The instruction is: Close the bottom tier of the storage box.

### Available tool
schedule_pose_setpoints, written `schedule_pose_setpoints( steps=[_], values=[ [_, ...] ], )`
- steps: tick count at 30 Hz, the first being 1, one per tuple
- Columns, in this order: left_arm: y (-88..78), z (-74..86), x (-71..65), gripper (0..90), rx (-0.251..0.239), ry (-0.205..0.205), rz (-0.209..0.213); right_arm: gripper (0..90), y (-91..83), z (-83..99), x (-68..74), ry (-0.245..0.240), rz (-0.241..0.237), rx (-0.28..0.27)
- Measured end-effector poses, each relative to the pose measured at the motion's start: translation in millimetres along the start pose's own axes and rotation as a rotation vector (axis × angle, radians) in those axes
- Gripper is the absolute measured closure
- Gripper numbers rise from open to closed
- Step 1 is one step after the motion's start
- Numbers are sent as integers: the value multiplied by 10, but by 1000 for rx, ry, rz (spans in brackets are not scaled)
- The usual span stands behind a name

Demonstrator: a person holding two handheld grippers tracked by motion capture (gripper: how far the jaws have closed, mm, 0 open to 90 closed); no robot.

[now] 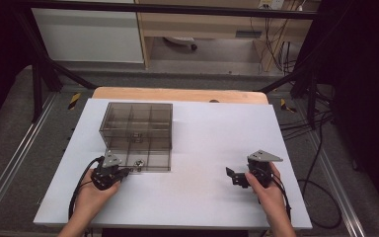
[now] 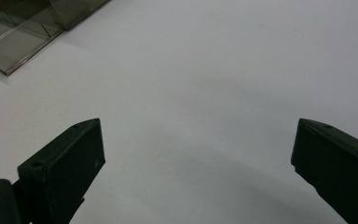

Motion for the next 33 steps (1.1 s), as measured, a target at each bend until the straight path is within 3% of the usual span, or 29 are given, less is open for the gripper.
schedule_pose_setpoints(
  steps=[15,23,33],
  values=[
    [1,-44,47,900,59,-1,43,29,-11,-5,5,-3,-1,-5],
    [21,-24,54,900,37,-19,38,29,-14,3,17,2,-3,-5],
    [18,-31,42,900,37,-4,9,29,-15,0,17,2,-5,-7]
  ],
)
Point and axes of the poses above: each handheld gripper's, and its own axes: y roughly forward along the jaws, z roughly out of its underside, x roughly to its left, the point moved 9 cm from there along y, roughly forward along the jaws, and after that the axes turned 15 degrees about x, right-handed, at the moved point
